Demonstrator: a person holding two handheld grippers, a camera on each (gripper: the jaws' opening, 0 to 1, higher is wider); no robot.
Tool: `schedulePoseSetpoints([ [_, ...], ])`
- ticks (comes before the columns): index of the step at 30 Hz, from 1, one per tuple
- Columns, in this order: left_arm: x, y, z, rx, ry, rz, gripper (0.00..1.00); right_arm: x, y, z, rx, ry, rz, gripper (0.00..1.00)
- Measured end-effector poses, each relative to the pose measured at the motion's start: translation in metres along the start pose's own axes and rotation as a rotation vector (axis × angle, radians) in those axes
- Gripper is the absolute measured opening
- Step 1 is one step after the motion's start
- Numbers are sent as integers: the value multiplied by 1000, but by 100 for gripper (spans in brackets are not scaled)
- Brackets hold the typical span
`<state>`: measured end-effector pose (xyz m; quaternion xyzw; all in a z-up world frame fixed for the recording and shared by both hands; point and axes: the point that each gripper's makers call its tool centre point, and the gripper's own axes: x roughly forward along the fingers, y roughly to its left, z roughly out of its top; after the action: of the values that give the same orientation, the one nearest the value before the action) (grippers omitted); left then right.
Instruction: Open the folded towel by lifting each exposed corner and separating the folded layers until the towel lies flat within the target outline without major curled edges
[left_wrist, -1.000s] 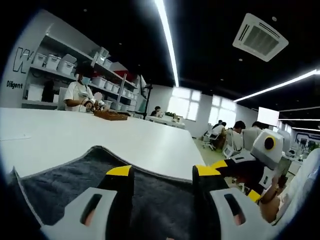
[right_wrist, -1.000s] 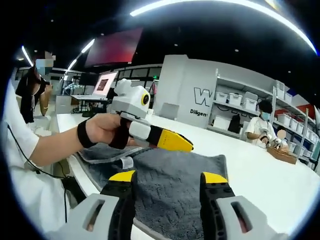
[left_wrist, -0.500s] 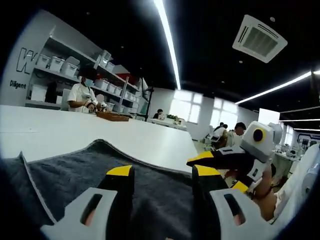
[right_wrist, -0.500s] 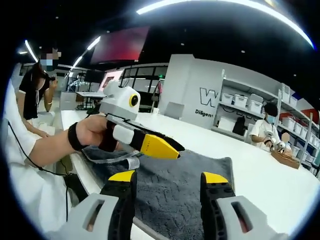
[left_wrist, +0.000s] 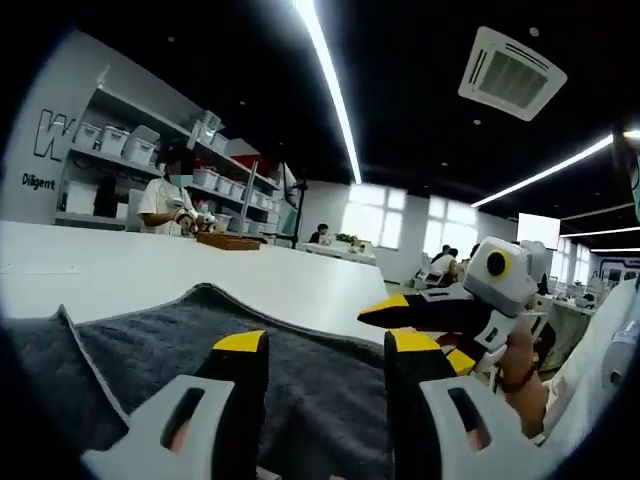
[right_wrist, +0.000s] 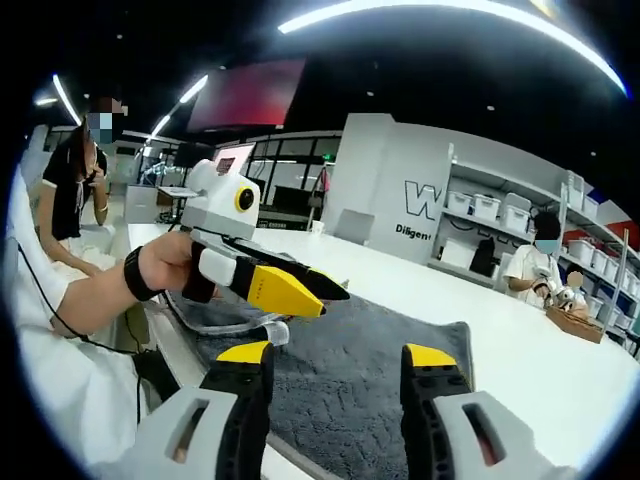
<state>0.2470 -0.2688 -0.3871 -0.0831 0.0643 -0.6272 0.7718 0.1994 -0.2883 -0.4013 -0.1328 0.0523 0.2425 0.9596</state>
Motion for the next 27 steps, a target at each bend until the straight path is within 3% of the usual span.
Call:
schedulePoseSetpoints([
  [27,-52,-17,1,51,-43,40,45,-1,16,17,23,-76,52,48],
])
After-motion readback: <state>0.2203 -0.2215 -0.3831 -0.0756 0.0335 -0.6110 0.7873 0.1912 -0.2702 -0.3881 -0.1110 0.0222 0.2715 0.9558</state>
